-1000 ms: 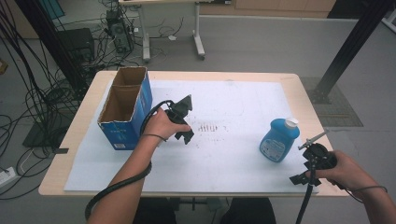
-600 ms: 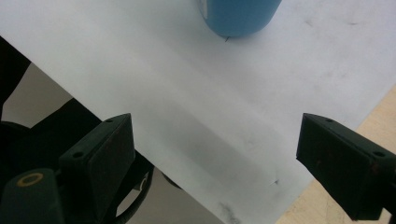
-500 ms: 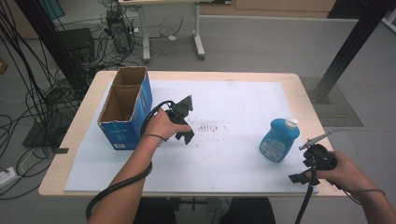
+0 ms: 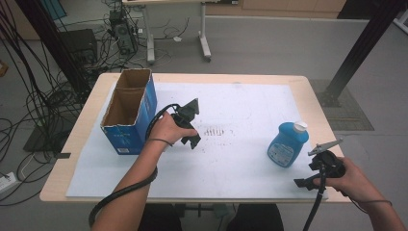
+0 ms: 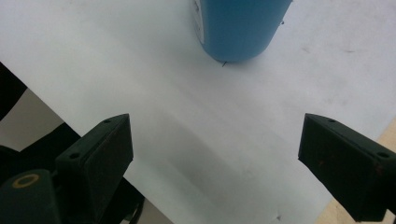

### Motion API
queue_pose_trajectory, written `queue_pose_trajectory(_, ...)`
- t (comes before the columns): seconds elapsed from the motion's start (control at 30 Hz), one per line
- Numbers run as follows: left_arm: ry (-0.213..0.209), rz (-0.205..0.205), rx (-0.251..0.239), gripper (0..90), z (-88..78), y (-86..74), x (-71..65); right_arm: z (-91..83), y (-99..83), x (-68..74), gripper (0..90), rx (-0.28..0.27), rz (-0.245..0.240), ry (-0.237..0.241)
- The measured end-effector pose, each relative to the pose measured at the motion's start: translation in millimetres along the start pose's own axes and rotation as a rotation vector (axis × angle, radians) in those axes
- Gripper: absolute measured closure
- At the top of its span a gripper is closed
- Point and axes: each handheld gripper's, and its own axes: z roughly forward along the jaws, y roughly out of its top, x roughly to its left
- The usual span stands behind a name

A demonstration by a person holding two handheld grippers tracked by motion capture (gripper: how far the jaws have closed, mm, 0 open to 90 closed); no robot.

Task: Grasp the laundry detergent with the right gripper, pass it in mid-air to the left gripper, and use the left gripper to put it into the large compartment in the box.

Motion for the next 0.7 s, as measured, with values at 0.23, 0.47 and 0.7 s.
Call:
queue_pose_trajectory(0.23, 0.000, -0.001, 0.002, 13.8, 0.8, 0.3, -0.3, 2.5, -1.8, 0.5, 9.7, -0.085, -0.016, -0.007)
queue_pose_trajectory(0.47, 0.001, -0.002, 0.009, 13.8, 3.2, 0.2, -1.5, 3.5, -5.2, -1.1, 9.5, -0.146, -0.026, -0.007)
queue_pose_trajectory(0.7, 0.003, 0.001, 0.016, 13.8, 4.1, 0.7, -3.2, 9.4, -11.0, -2.0, 9.2, -0.213, -0.024, 0.006)
